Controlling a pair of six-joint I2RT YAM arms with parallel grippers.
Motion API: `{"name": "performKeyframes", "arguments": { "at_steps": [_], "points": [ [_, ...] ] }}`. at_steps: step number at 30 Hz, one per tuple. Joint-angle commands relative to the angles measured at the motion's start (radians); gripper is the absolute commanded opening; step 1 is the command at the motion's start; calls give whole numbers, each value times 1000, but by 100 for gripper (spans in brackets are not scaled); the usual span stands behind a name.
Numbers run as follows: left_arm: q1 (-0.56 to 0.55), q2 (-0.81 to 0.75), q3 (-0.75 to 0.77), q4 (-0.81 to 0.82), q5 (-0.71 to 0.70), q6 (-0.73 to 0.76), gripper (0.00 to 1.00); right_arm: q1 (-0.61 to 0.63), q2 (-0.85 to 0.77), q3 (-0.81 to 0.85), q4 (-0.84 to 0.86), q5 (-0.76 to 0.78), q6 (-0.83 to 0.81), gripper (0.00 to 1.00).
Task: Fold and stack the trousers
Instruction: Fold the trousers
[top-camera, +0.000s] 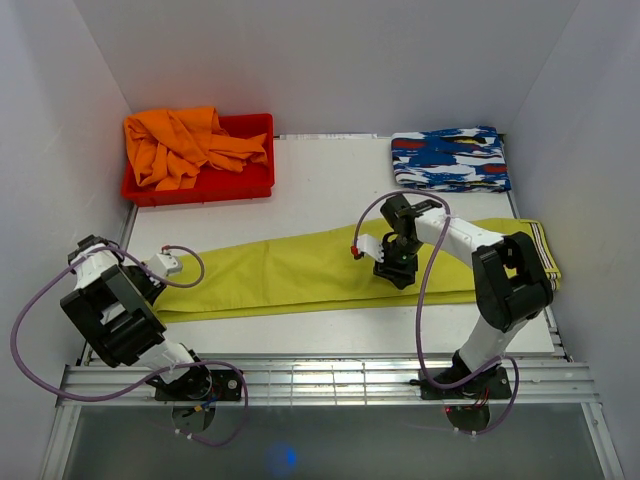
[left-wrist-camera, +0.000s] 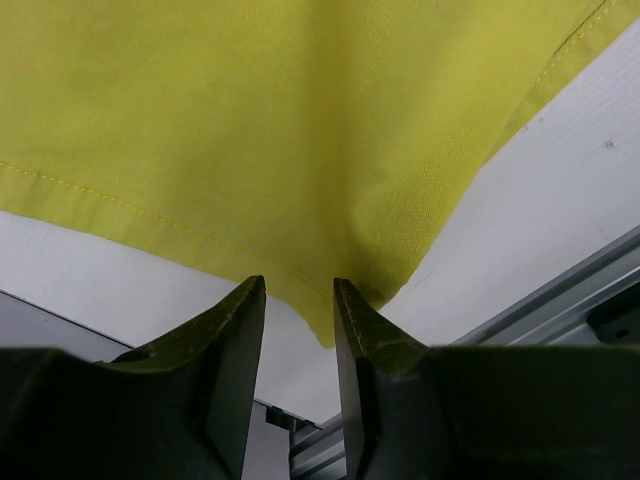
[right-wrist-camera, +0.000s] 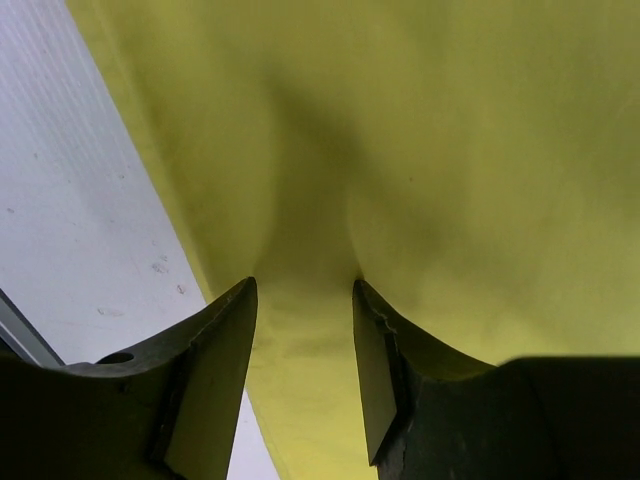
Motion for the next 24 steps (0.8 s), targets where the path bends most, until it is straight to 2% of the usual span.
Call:
{"name": "performKeyframes", "arguments": {
  "at_steps": [1, 5, 7, 9, 10, 11, 13, 15, 19, 24],
  "points": [
    [-1, -24, -6, 2, -8, 80, 44, 10, 12, 61, 3, -8, 27, 49],
    [-1, -28, 21, 22, -9, 77, 52, 12, 29, 73, 7, 3, 27, 48],
    [1, 11, 80, 31, 27, -19, 51, 12, 33, 70, 15, 11, 35, 46],
    [1, 68, 230, 22, 102, -135, 50, 13, 41, 62, 23, 17, 50, 44],
    [1, 103, 291, 13, 127, -267, 50, 15, 43, 61, 26, 18, 58, 43],
    [1, 183, 416, -2, 153, -324, 51, 15, 46, 57, 29, 20, 65, 42],
    [1, 257, 521, -50, 213, -479, 51, 17, 47, 54, 46, 26, 90, 40],
    [-1, 344, 625, -58, 228, -568, 51, 18, 55, 57, 47, 26, 117, 38],
    [-5, 427, 689, -62, 213, -688, 51, 18, 64, 79, 35, 15, 165, 34],
    [-11, 424, 634, -29, 204, -748, 55, 18, 75, 108, 17, -6, 211, 33]
  ]
}}
